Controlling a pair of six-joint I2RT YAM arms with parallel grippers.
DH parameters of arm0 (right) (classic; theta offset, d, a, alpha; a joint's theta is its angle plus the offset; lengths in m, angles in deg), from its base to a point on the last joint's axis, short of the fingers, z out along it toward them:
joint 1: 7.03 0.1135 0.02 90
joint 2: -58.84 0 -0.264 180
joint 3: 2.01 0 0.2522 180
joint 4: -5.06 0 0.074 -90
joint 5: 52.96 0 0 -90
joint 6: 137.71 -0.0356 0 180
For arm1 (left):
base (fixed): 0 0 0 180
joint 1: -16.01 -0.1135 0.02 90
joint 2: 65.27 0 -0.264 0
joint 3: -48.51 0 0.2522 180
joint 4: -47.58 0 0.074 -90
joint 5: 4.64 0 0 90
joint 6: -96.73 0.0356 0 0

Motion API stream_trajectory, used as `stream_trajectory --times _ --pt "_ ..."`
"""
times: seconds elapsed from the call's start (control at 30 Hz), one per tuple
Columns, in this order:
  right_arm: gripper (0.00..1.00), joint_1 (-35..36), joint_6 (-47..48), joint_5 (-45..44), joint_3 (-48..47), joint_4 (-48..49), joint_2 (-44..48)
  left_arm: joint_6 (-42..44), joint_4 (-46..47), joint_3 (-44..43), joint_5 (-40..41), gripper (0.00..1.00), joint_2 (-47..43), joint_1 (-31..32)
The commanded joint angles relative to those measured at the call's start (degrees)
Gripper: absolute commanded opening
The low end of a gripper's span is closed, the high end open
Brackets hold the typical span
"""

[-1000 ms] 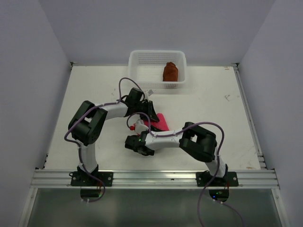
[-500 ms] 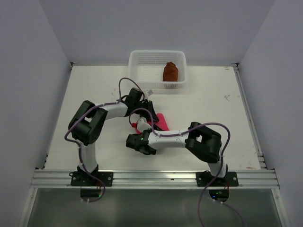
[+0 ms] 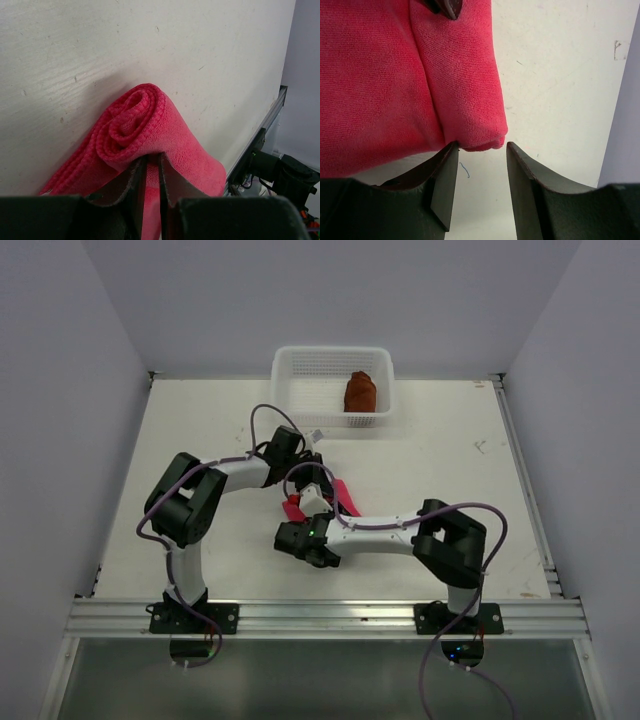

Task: Roll the towels
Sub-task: Roll the towel

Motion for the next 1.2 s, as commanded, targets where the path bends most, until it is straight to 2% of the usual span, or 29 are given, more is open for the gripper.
stream_trajectory --times 0.0,0.2,0.47,0.67,0.73,0.9,1.17 --pt "0.47 -0.07 -1.98 0.06 0.12 0.07 5.56 3.23 -0.70 1.22 4.98 0.18 0.79 -0.58" --pt "0.53 -0.16 -2.59 5.50 0.82 2.96 10.13 3.14 -0.17 2.18 4.89 0.18 0.71 -0.84" --pt "0.52 -3.23 -3.03 13.24 6.87 10.43 17.77 3.06 -0.26 2.27 4.71 0.18 -0.96 -0.84" --pt "0.52 -12.01 -3.29 27.36 14.77 22.29 26.91 2.97 0.00 2.97 4.71 0.18 -2.10 -0.84" --pt "0.52 -15.18 -3.29 29.50 16.81 26.16 29.45 2.88 0.26 3.32 4.71 0.18 -2.37 -0.84" --pt "0.55 -20.10 -3.12 36.26 20.15 30.03 30.17 2.70 0.62 4.64 4.53 0.18 -3.16 -0.84" --pt "0.56 -21.78 -3.73 40.85 23.76 35.05 27.98 2.62 0.62 5.61 4.36 0.19 -4.13 -0.84"
